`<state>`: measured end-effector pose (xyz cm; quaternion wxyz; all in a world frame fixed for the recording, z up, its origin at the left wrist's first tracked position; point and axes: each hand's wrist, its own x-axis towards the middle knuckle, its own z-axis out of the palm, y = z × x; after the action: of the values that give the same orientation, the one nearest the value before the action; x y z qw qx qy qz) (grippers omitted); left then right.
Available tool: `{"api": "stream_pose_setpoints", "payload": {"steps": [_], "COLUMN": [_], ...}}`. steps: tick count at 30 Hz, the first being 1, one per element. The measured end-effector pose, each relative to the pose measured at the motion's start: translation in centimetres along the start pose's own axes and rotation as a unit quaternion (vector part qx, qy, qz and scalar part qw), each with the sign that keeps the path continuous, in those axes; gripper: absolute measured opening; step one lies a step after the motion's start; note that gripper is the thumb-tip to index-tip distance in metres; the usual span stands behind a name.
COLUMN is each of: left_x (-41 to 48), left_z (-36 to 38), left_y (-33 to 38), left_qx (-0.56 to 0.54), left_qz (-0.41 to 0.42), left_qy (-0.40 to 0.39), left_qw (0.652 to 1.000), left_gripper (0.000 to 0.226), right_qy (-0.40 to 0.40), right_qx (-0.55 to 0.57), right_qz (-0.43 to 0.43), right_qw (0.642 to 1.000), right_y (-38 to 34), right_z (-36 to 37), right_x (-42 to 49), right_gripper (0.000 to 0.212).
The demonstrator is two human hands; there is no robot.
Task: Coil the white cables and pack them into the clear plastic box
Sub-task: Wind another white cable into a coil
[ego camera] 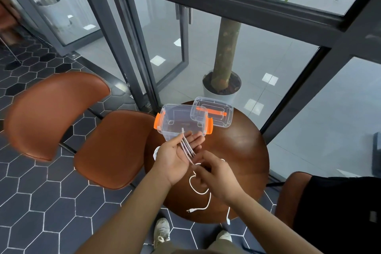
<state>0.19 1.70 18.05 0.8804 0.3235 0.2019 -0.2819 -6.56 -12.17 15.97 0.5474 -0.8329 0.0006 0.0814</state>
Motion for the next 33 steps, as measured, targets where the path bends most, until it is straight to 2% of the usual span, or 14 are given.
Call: {"api": "stream_pose_setpoints", "payload": {"steps": [2,4,5,8,10,12,14,17,21,23,27,31,33], "left_x": [0.0,-0.2,-0.2,-0.5,-0.6,-0.8,-0.9,-1.0,-0.9,-0.7,-0.2,0.1,0.4], "left_z": [-0.1,-0.2,-0.2,0.0,0.0,-0.1,-0.2,0.0,0.3,0.3,0.0,-0.1,-0.3], "left_y": [0.3,0.7,0.9,1.8,2.1,2.0,1.7,1.2,1.2,1.3,1.2,0.5,0.3], "left_qx": [0.019,0.033,0.038,0.052,0.070,0.105,0.148,0.274,0.448,0.472,0.433,0.297,0.237], "left_qz": [-0.002,-0.008,-0.008,-0.008,-0.022,-0.042,-0.062,-0.100,-0.174,-0.172,-0.146,-0.077,-0.049], "left_qy": [-0.004,-0.008,-0.012,-0.028,-0.044,-0.065,-0.086,-0.108,-0.107,-0.089,-0.054,-0.019,-0.003], "left_qw": [1.000,0.999,0.999,0.998,0.996,0.992,0.983,0.951,0.870,0.860,0.888,0.951,0.970], "left_gripper": [0.034,0.039,0.041,0.044,0.038,0.030,0.026,0.034,0.064,0.073,0.076,0.069,0.068], "right_qy": [0.016,-0.010,-0.031,-0.118,-0.161,-0.180,-0.175,-0.150,-0.189,-0.186,-0.114,-0.040,-0.018], "right_qx": [0.029,0.026,0.001,-0.146,-0.198,-0.181,-0.191,-0.224,-0.253,-0.291,-0.358,-0.354,-0.322], "right_qz": [0.011,0.013,0.012,0.005,0.037,0.101,0.117,0.076,0.028,0.001,-0.056,-0.056,-0.042], "right_qw": [0.999,1.000,0.999,0.982,0.966,0.962,0.959,0.960,0.949,0.938,0.925,0.933,0.946], "right_y": [0.6,1.4,2.2,5.0,6.4,6.4,5.5,2.8,-1.0,-2.0,-3.4,-3.7,-3.1], "right_z": [-0.5,-1.1,-1.3,-2.3,-3.6,-4.9,-6.3,-7.8,-8.4,-8.1,-7.2,-6.0,-5.4], "right_x": [0.3,0.6,0.8,1.5,2.1,3.4,5.4,8.2,10.3,10.6,9.5,7.4,6.2], "right_gripper": [0.023,0.037,0.038,0.019,0.013,0.023,0.033,0.026,0.018,0.018,0.016,0.019,0.021]}}
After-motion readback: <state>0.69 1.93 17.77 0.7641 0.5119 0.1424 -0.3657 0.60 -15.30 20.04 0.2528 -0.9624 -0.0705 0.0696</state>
